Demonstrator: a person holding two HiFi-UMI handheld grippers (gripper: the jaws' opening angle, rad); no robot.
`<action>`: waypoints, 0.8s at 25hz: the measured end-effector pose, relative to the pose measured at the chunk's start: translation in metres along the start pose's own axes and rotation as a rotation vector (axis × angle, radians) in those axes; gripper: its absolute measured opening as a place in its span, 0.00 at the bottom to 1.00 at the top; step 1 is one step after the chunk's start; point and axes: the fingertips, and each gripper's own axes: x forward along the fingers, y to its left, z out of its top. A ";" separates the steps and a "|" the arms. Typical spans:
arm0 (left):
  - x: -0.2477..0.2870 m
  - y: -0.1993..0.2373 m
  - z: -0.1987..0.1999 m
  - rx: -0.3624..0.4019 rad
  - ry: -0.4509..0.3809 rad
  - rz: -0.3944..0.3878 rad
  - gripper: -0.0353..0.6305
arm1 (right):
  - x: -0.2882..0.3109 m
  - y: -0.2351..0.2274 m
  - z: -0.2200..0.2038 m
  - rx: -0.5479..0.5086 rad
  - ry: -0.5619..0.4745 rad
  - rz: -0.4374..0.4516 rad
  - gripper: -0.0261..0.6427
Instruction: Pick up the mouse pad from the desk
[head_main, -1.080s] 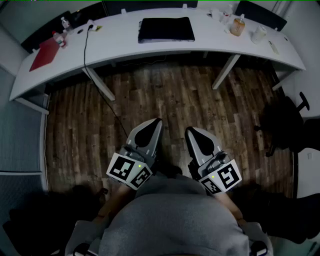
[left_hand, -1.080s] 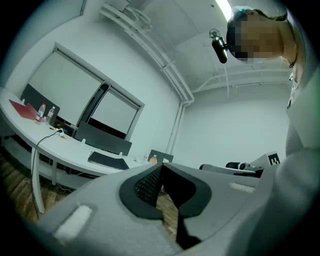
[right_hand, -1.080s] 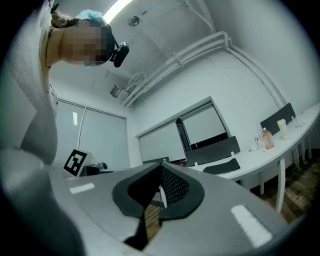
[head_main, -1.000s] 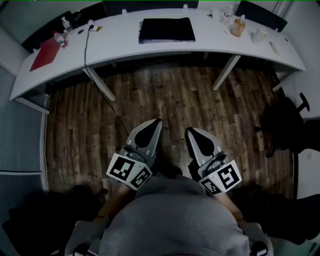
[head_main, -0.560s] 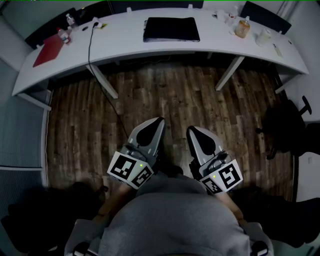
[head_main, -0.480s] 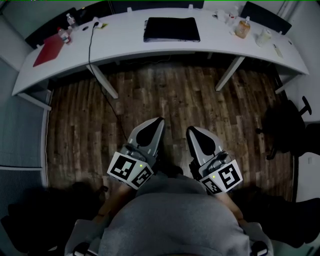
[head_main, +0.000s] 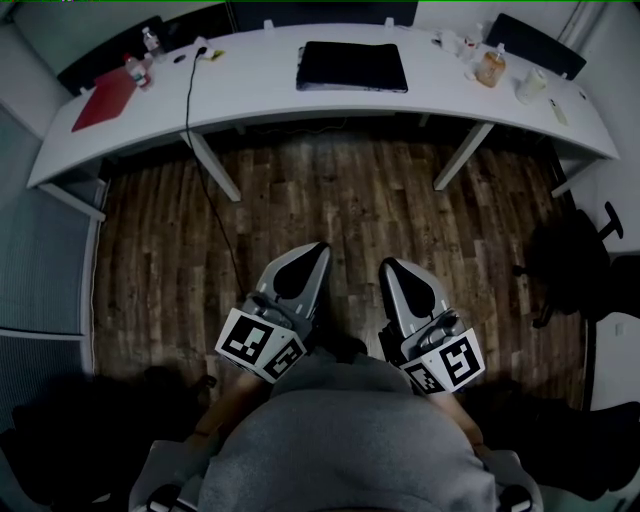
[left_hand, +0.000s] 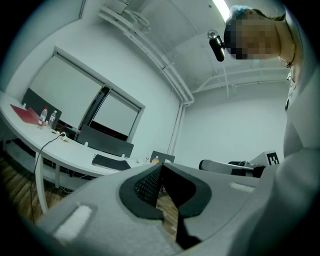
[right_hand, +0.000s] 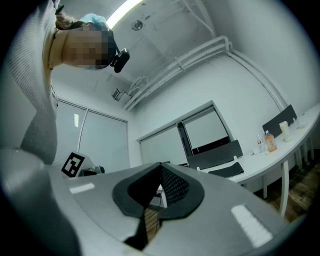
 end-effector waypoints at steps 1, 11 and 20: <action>-0.002 0.002 0.001 0.000 0.000 0.000 0.05 | 0.001 0.001 0.000 0.003 -0.001 -0.007 0.04; -0.020 0.021 -0.007 -0.016 0.027 -0.025 0.05 | 0.006 0.013 -0.028 0.067 0.006 -0.082 0.04; -0.025 0.032 0.000 0.000 0.024 -0.058 0.05 | 0.015 0.024 -0.030 0.048 -0.013 -0.105 0.04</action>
